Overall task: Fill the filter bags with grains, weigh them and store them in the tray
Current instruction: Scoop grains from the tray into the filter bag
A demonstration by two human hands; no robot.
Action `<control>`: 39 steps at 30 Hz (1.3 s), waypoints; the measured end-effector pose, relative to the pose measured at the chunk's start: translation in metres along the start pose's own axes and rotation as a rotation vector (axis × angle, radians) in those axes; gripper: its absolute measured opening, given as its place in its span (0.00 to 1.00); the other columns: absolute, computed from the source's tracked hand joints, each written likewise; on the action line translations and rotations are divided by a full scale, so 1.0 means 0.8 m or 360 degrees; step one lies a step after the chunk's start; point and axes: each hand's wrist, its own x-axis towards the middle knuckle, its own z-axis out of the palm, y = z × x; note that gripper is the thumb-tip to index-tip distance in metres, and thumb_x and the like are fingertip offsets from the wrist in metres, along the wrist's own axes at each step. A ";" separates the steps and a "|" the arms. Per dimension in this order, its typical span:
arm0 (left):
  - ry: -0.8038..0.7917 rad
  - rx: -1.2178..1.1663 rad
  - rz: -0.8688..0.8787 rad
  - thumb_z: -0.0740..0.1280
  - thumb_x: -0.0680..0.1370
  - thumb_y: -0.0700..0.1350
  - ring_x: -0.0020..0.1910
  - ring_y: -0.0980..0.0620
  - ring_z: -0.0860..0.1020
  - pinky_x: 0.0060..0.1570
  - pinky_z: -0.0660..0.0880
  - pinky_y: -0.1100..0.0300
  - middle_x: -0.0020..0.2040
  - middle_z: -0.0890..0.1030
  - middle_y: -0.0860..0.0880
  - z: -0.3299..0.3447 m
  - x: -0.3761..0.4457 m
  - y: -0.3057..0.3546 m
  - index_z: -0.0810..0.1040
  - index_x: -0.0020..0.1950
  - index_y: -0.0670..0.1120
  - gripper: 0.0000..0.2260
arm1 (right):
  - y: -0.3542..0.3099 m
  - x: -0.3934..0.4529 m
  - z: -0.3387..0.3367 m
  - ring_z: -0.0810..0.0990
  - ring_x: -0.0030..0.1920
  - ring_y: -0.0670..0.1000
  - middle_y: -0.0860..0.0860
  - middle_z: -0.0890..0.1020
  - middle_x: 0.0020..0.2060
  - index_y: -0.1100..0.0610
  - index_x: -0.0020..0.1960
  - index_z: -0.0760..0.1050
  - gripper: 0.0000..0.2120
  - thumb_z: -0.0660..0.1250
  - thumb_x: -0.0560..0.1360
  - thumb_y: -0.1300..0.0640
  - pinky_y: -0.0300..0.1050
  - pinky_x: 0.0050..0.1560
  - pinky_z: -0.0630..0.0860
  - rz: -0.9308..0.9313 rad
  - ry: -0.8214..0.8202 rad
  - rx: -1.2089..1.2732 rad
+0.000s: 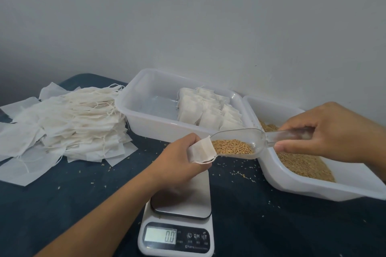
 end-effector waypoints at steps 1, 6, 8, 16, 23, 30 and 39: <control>0.0001 -0.0003 0.0000 0.76 0.75 0.55 0.53 0.60 0.79 0.46 0.74 0.67 0.53 0.81 0.61 0.000 0.000 0.000 0.75 0.55 0.57 0.14 | 0.000 0.000 -0.001 0.81 0.37 0.40 0.35 0.83 0.32 0.35 0.43 0.85 0.17 0.69 0.62 0.27 0.35 0.33 0.70 -0.0002 -0.0002 -0.0002; 0.0025 -0.0042 0.0013 0.76 0.74 0.55 0.50 0.60 0.79 0.44 0.73 0.69 0.51 0.81 0.60 0.000 0.000 -0.003 0.75 0.53 0.57 0.13 | 0.000 -0.002 -0.003 0.80 0.36 0.40 0.36 0.83 0.31 0.35 0.43 0.85 0.16 0.71 0.62 0.28 0.32 0.35 0.72 0.0007 0.0007 0.0030; 0.0042 -0.0055 0.0028 0.76 0.74 0.54 0.49 0.61 0.79 0.43 0.73 0.69 0.50 0.82 0.59 0.000 0.000 -0.004 0.76 0.52 0.57 0.12 | 0.000 -0.002 -0.003 0.80 0.35 0.39 0.35 0.82 0.31 0.35 0.42 0.85 0.15 0.71 0.62 0.28 0.31 0.35 0.72 0.0018 0.0014 0.0038; 0.0039 -0.0073 0.0041 0.76 0.73 0.55 0.47 0.63 0.78 0.40 0.71 0.73 0.47 0.80 0.62 0.000 0.002 -0.004 0.76 0.51 0.57 0.12 | 0.000 -0.002 -0.005 0.81 0.38 0.41 0.35 0.83 0.33 0.33 0.44 0.84 0.17 0.69 0.62 0.26 0.41 0.34 0.71 0.0016 0.0029 -0.0011; 0.0044 -0.0092 0.0035 0.75 0.71 0.57 0.47 0.63 0.78 0.40 0.71 0.73 0.48 0.80 0.63 -0.002 0.000 -0.003 0.76 0.51 0.57 0.13 | 0.003 0.000 -0.004 0.81 0.36 0.40 0.35 0.83 0.32 0.35 0.43 0.85 0.17 0.69 0.62 0.26 0.37 0.33 0.69 -0.0019 0.0053 -0.0020; 0.0077 -0.0174 0.0051 0.76 0.73 0.54 0.46 0.63 0.78 0.41 0.72 0.73 0.47 0.81 0.62 -0.003 0.001 0.000 0.77 0.52 0.56 0.12 | 0.015 -0.004 0.006 0.80 0.33 0.42 0.40 0.84 0.32 0.36 0.43 0.85 0.14 0.72 0.63 0.31 0.29 0.37 0.72 0.0014 0.0114 0.0167; 0.0111 -0.0421 -0.0031 0.77 0.73 0.51 0.41 0.64 0.79 0.41 0.73 0.72 0.45 0.83 0.58 -0.006 0.000 0.005 0.78 0.51 0.54 0.11 | 0.031 -0.016 0.054 0.73 0.28 0.41 0.45 0.81 0.30 0.38 0.45 0.85 0.09 0.76 0.67 0.38 0.32 0.32 0.70 0.0134 0.0156 0.0440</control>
